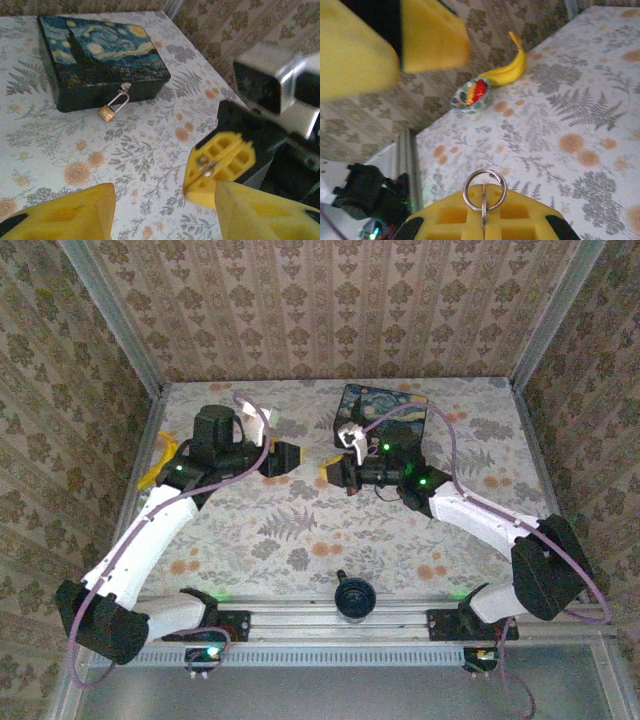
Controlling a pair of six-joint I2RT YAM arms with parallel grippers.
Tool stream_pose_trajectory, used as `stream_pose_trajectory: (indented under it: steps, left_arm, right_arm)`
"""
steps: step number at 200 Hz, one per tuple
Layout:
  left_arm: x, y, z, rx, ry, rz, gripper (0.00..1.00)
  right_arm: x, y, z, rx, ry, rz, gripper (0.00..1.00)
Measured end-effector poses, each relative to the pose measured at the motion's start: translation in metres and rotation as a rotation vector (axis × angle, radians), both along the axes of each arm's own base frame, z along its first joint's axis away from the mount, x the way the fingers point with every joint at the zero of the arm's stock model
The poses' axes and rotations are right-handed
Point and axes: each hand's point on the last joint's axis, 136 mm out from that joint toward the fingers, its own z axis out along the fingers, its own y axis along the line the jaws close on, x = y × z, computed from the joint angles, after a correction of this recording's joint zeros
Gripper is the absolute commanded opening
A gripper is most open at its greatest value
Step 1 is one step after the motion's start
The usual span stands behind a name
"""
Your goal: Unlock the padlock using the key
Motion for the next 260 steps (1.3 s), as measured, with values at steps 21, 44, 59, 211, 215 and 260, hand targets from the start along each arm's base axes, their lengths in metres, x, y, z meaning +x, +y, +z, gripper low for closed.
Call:
stream_pose_trajectory:
  steps: [21, 44, 59, 211, 215, 260]
  left_arm:
    - [-0.005, -0.003, -0.01, -0.011, 0.01, -0.036, 0.55]
    - [-0.009, -0.007, -0.013, -0.025, 0.013, -0.067, 0.53]
    - [-0.009, -0.008, -0.011, -0.035, 0.0, -0.078, 0.53]
    - [0.014, -0.009, -0.052, 0.015, 0.052, 0.091, 0.54]
    - [0.014, -0.009, -0.053, 0.022, 0.052, 0.095, 0.55]
    - [0.024, -0.007, -0.074, 0.106, 0.048, 0.172, 0.59]
  right_arm:
    - [-0.005, -0.004, 0.015, 0.074, 0.03, 0.066, 0.0]
    - [-0.01, -0.003, 0.025, 0.113, 0.078, 0.123, 0.0]
    - [-0.011, 0.0, 0.031, 0.127, 0.102, 0.15, 0.0]
    - [0.034, -0.066, -0.064, -0.065, 0.805, -0.46, 0.0]
    - [0.034, -0.069, -0.067, -0.072, 0.82, -0.477, 0.0]
    - [0.028, -0.09, -0.137, -0.176, 1.0, -0.655, 0.0]
